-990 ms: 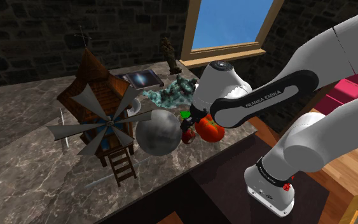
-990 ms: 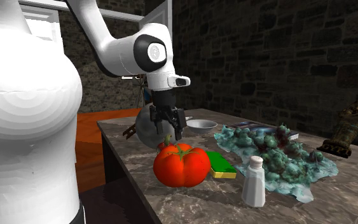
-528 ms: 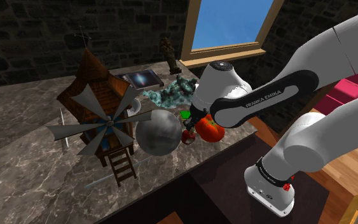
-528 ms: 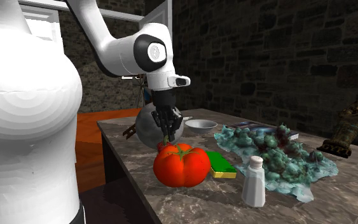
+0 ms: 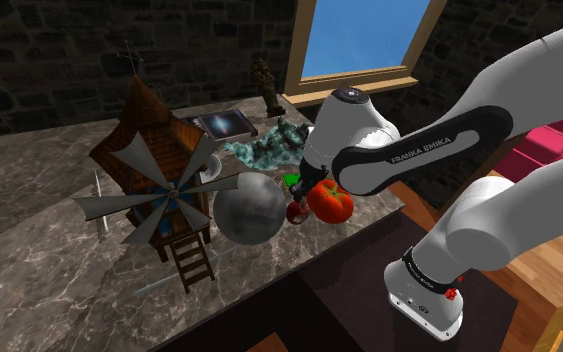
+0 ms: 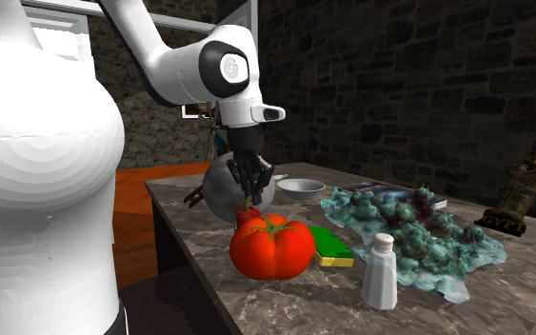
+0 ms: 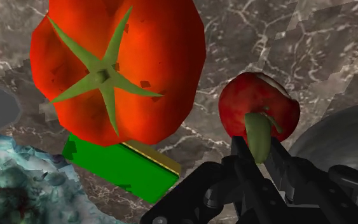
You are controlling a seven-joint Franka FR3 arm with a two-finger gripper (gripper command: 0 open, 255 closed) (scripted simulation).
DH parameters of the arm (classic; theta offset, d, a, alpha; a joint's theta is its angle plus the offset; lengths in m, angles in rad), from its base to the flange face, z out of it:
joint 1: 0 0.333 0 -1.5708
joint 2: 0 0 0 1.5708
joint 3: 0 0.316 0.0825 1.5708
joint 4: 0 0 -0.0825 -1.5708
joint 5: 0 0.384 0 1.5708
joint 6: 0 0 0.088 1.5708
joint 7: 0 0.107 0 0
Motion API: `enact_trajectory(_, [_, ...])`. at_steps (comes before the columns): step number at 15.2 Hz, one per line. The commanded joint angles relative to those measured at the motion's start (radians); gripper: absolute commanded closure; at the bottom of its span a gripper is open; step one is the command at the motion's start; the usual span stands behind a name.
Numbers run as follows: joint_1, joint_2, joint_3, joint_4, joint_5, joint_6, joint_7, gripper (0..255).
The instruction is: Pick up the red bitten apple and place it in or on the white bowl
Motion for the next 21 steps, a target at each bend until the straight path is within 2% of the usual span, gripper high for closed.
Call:
enact_trajectory(1, [0.006,-0.028,-0.007,0.009,0.006,-0.037,-0.006,255])
enact_trajectory(19, [0.021,-0.206,-0.059,0.141,0.008,-0.346,-0.032,255])
enact_trajectory(21, [0.001,-0.117,-0.043,0.217,-0.01,-0.332,-0.016,255])
